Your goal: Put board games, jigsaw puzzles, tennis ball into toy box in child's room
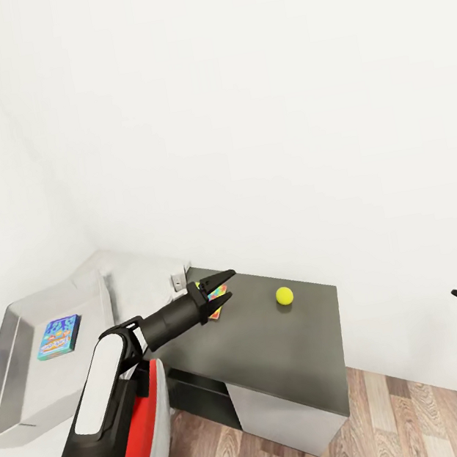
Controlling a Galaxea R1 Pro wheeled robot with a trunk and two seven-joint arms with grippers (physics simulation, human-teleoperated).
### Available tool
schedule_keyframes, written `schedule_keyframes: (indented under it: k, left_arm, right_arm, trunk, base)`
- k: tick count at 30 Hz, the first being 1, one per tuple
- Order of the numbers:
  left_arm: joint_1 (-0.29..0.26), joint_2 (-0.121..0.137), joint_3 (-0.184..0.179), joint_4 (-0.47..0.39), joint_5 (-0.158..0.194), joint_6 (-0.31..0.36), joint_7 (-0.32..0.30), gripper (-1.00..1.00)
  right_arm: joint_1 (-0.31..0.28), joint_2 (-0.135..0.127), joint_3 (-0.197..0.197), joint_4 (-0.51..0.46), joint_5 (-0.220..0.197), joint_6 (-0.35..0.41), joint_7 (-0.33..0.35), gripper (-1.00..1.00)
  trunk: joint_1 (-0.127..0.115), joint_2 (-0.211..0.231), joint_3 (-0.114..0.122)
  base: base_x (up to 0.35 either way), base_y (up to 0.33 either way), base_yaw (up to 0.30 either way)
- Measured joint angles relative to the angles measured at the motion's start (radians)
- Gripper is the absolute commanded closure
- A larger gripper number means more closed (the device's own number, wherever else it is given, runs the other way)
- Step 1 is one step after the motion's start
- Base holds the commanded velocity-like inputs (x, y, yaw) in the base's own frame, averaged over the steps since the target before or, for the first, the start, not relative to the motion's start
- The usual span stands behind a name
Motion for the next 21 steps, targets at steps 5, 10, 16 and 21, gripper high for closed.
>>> schedule_keyframes:
  k: [5,10,16,21]
  left_arm:
    - [0.000,0.000,0.000,0.000,0.000,0.000,0.000,-1.00]
    - [0.000,0.000,0.000,0.000,0.000,0.000,0.001,-1.00]
    - [0.000,0.000,0.000,0.001,0.000,0.000,0.002,-1.00]
    - [0.000,0.000,0.000,0.001,0.000,0.000,0.004,-1.00]
  right_arm:
    - [0.002,-0.001,0.003,0.000,0.003,-0.001,0.062,-1.00]
    - [0.003,-0.005,0.009,-0.001,0.006,-0.001,0.104,-1.00]
    - [0.004,-0.012,0.042,-0.001,0.008,0.000,0.131,-1.00]
    - [0.004,-0.016,0.062,-0.002,0.009,0.001,0.140,-1.00]
  trunk:
    - [0.000,0.000,0.000]
    - [0.000,0.000,0.004]
    - [0.000,0.000,0.011]
    - [0.000,0.000,0.018]
  base:
    - [0.000,0.000,0.000]
    - [0.000,0.000,0.000]
    - [0.000,0.000,0.000]
    - [0.000,0.000,0.000]
